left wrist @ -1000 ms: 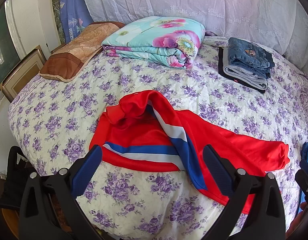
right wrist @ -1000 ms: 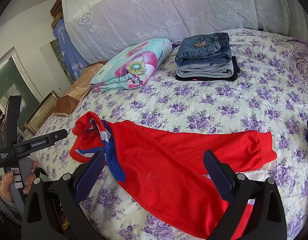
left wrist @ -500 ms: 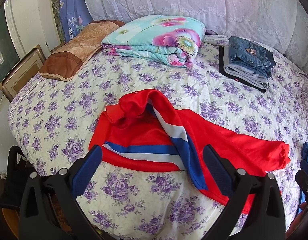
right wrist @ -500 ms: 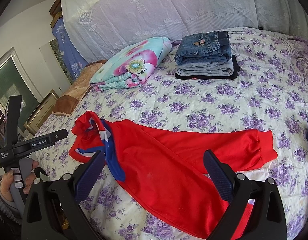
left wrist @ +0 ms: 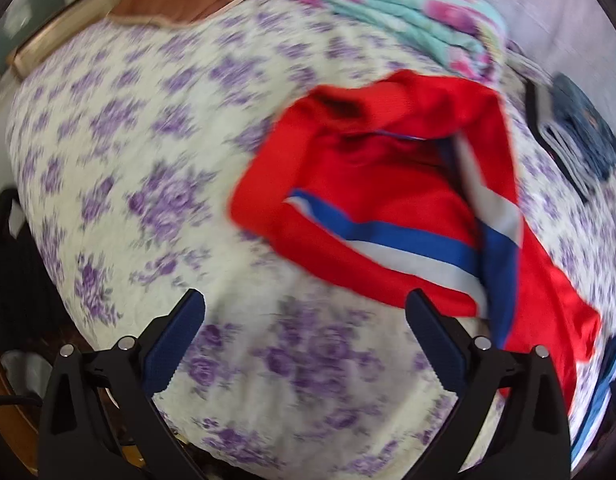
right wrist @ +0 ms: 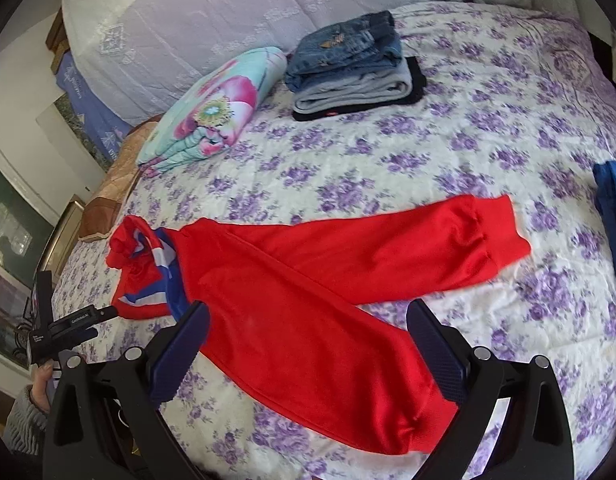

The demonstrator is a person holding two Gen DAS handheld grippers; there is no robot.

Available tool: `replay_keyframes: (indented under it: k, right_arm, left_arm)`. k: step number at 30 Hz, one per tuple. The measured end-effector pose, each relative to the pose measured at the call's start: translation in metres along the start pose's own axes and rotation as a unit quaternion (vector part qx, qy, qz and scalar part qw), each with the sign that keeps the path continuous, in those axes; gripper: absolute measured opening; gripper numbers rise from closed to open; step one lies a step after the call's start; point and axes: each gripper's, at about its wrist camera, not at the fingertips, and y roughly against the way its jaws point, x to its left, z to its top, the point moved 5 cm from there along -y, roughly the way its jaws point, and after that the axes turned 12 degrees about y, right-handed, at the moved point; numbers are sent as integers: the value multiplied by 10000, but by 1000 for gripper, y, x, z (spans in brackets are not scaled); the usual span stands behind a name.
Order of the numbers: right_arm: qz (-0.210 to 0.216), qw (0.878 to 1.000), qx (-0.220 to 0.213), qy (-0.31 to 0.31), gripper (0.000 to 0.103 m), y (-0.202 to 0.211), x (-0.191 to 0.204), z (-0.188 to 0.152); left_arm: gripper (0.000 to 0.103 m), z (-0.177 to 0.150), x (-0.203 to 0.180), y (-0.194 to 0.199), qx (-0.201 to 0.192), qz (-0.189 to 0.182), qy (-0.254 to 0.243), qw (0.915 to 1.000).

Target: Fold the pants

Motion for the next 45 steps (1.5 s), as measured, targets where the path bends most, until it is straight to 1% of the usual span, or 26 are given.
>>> replay_keyframes:
  k: [1, 4, 6, 8, 9, 12, 13, 16, 19, 20, 21, 22, 23, 24, 25, 27, 28, 31, 33, 34, 35, 36, 38, 40, 42, 45]
  right_arm:
    - [-22, 9999, 45, -108, 99, 2, -6, -5]
    - [-119, 9987, 171, -465, 99, 7, -23, -24]
    - [-174, 9968, 224, -745, 99, 11, -31, -36]
    - [-217, 9946, 231, -985, 99, 14, -35, -47]
    - [-238, 9937, 223, -1074, 99, 16, -35, -53]
    - [-312, 9909, 187, -1297, 99, 24, -32, -69]
    - [-342, 9899, 189, -1364, 99, 27, -32, -74]
    - [-488, 9844, 143, -1686, 99, 39, -41, -92]
    - [-529, 9761, 65, -2105, 99, 49, -61, -109]
    - [-495, 9726, 23, -2272, 99, 51, -70, -114]
    - [-434, 9688, -20, -2439, 99, 52, -79, -118]
    - [-374, 9653, -40, -2584, 99, 51, -86, -121]
    - [-284, 9609, -53, -2755, 99, 48, -93, -124]
    - [-176, 9572, -59, -2889, 99, 44, -97, -127]
    - [-3, 9537, -54, -3007, 99, 38, -100, -130]
    - [322, 9506, -8, -3086, 96, 26, -98, -129]
    - [455, 9502, 11, -3083, 92, 21, -96, -129]
    - [875, 9414, 124, -3254, 88, 0, -91, -132]
    - [1090, 9327, 260, -3428, 79, -16, -88, -137]
    - [1148, 9305, 285, -3466, 71, -21, -86, -138]
    - [1186, 9305, 283, -3455, 61, -25, -84, -137]
    - [1221, 9316, 262, -3415, 54, -28, -82, -134]
    - [1272, 9346, 129, -3318, 22, -30, -80, -126]
    - [1214, 9423, -118, -3119, 18, -23, -78, -110]
    - [1212, 9501, -408, -2847, 16, -9, -81, -83]
    - [1258, 9578, -688, -2492, 16, 3, -94, -30]
  left_arm:
    - [98, 4, 6, 0, 31, -66, 147, 9999]
    - [98, 24, 4, 10, 45, -750, 430, 9962]
    - [98, 39, -11, 13, 181, -1157, 483, 9919]
    - [99, 53, -28, 12, 319, -1549, 559, 9858]
    - [99, 59, -40, 7, 470, -1698, 580, 9826]
    - [99, 70, -67, -11, 926, -1906, 683, 9749]
    - [99, 74, -74, -17, 1019, -1951, 739, 9727]
    - [98, 87, -80, -41, 1272, -1955, 1013, 9671]
    - [97, 98, -81, -61, 1626, -2196, 1429, 9513]
    - [92, 101, -77, -66, 1645, -2235, 1587, 9475]
    - [71, 103, -73, -68, 1620, -2308, 1741, 9435]
    - [59, 105, -71, -71, 1639, -2344, 1806, 9411]
    - [57, 105, -70, -72, 1635, -2353, 1856, 9399]
    - [50, 106, -69, -71, 1591, -2368, 1879, 9398]
    - [44, 106, -70, -68, 1547, -2363, 1806, 9421]
    - [41, 107, -73, -60, 1417, -2311, 1582, 9495]
    - [40, 108, -74, -55, 1370, -2318, 1514, 9511]
    - [40, 110, -75, -40, 1233, -2371, 1365, 9539]
    - [39, 111, -76, -31, 1166, -2387, 1223, 9563]
    - [39, 111, -76, -28, 1150, -2383, 1182, 9571]
    - [39, 110, -75, -24, 1141, -2380, 1150, 9576]
    - [39, 110, -74, -21, 1125, -2390, 1112, 9580]
    - [39, 111, -73, -14, 1063, -2403, 1037, 9593]
    - [39, 110, -73, -8, 1036, -2435, 983, 9593]
    - [39, 112, -74, -1, 978, -2484, 937, 9591]
    - [39, 119, -80, 7, 856, -2528, 827, 9602]
